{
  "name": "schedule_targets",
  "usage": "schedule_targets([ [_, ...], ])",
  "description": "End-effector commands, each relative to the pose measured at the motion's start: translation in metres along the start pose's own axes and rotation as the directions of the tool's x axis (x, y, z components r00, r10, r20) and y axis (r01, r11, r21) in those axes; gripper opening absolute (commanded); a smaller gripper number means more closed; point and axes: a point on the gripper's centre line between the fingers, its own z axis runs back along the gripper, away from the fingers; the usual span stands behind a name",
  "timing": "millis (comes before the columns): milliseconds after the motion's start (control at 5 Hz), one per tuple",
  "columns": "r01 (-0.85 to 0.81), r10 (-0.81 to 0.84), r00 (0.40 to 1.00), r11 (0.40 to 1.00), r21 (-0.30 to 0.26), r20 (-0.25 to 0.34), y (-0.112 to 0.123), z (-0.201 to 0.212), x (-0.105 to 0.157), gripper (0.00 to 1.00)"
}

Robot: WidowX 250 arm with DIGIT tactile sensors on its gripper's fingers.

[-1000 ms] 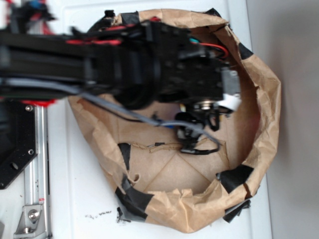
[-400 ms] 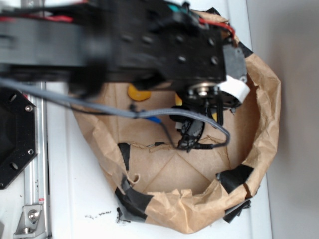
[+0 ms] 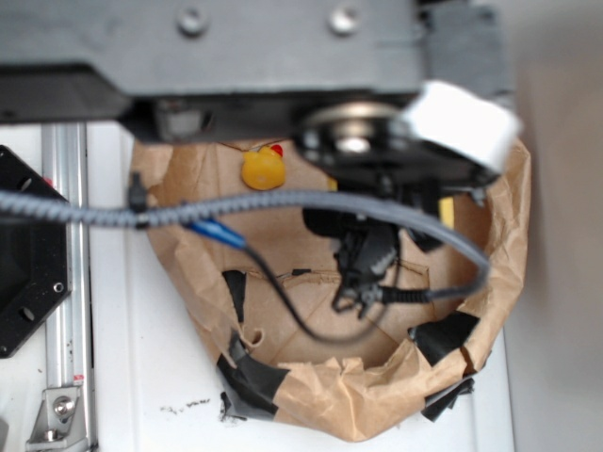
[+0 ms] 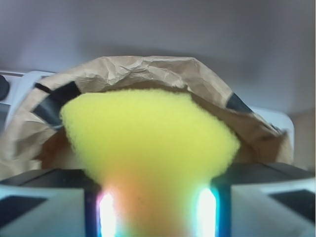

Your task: Grab the green sponge.

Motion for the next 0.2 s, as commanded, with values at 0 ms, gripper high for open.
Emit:
schedule_targets([
  [0, -0.099, 0.098, 0.994, 0.995, 0.019, 0.047, -0.0211, 0.0216, -0.0056, 0.0],
])
